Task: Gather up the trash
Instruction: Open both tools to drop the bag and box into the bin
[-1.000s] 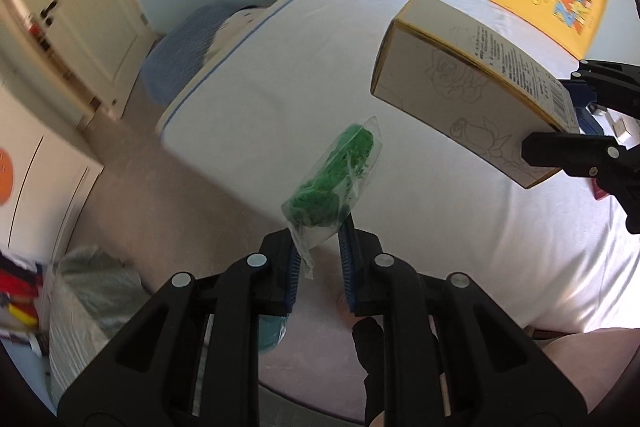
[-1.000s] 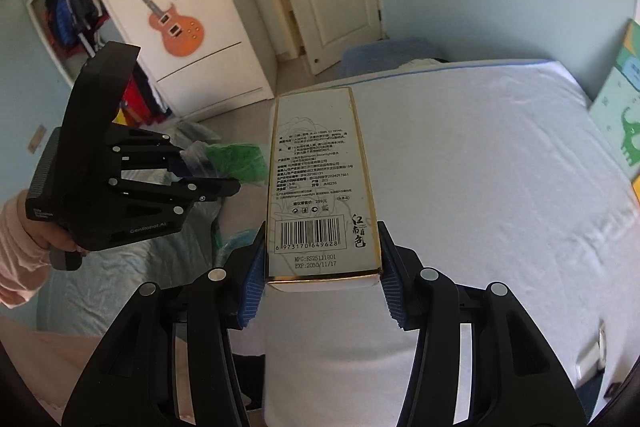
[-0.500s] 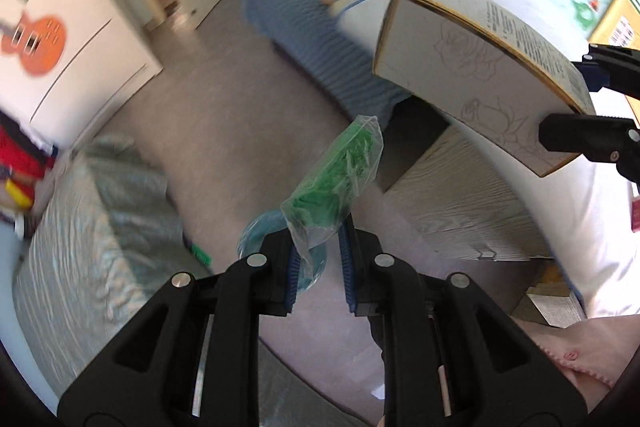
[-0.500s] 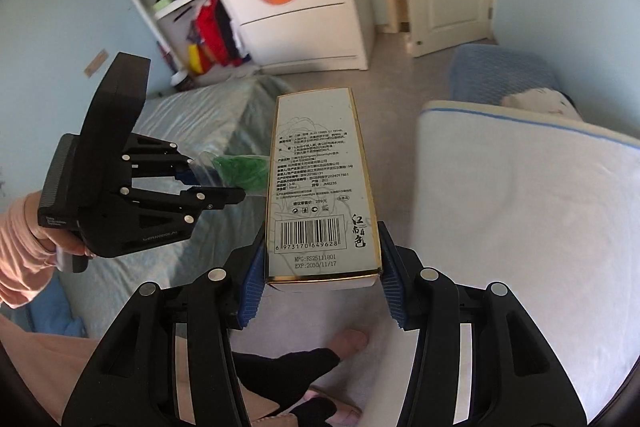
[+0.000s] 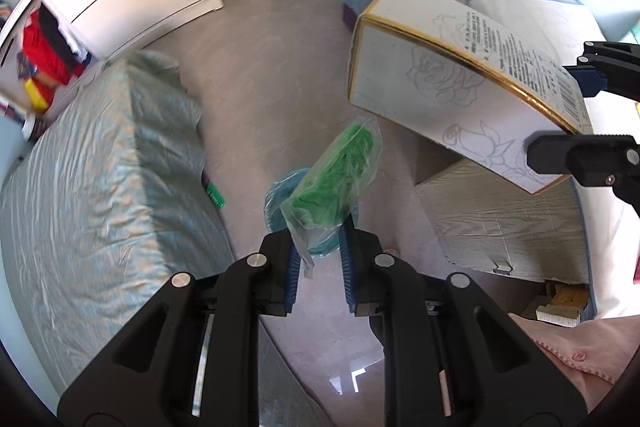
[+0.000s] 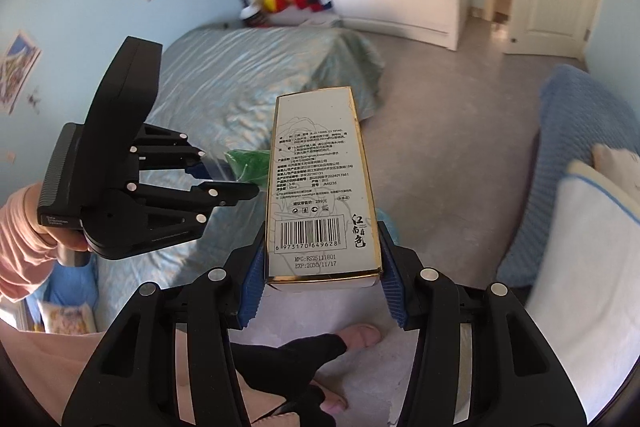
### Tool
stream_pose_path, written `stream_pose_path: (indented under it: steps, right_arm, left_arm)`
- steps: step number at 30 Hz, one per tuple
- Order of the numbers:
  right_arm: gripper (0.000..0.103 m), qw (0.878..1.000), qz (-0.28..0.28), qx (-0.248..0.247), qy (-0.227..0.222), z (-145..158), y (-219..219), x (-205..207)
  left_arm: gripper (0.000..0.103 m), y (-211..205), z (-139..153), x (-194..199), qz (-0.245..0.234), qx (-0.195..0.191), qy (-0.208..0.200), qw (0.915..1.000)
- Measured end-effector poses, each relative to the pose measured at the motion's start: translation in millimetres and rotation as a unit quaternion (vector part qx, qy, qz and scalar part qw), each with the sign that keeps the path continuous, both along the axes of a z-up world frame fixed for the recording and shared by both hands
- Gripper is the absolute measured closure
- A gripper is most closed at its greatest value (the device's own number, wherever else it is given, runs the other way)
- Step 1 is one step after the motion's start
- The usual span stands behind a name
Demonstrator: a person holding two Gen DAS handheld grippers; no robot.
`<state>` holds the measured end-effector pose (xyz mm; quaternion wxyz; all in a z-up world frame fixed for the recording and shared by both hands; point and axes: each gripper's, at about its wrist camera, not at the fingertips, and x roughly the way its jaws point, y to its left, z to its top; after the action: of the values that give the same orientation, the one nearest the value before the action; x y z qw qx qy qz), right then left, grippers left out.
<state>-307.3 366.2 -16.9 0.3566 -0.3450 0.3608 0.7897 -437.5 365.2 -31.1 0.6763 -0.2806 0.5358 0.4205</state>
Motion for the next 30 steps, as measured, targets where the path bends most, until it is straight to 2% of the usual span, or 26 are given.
stream_pose_path:
  steps: [5, 6, 7, 9, 11, 21, 30]
  right_arm:
    - [0.051, 1.000, 0.029, -0.007, 0.004, -3, 11, -14]
    - [0.049, 0.999, 0.035, -0.009, 0.008, -3, 14, -16]
    - [0.049, 0.999, 0.039, -0.011, 0.011, -3, 16, -18]
    - [0.041, 0.999, 0.043, -0.012, 0.017, -3, 23, -23]
    - [0.034, 0.999, 0.041, -0.007, 0.017, -1, 27, -25]
    - [0.034, 0.999, 0.033, -0.013, 0.009, -2, 30, -19]
    - [0.030, 1.000, -0.011, -0.012, 0.015, -2, 19, 8]
  left_arm:
    - [0.086, 10, -4, -17, 0.026, -0.004, 0.004, 0.9996]
    - [0.080, 12, -5, -21, 0.033, -0.003, 0.008, 0.9994]
    - [0.060, 15, -6, -25, 0.042, 0.001, 0.015, 0.9990]
    - [0.032, 19, -7, -32, 0.053, 0.014, 0.026, 0.9981]
    - [0.031, 20, -7, -36, 0.056, 0.022, 0.032, 0.9977]
    - [0.028, 26, -11, -39, 0.063, 0.015, 0.036, 0.9972]
    - [0.027, 24, -9, -23, 0.038, 0.013, 0.035, 0.9986]
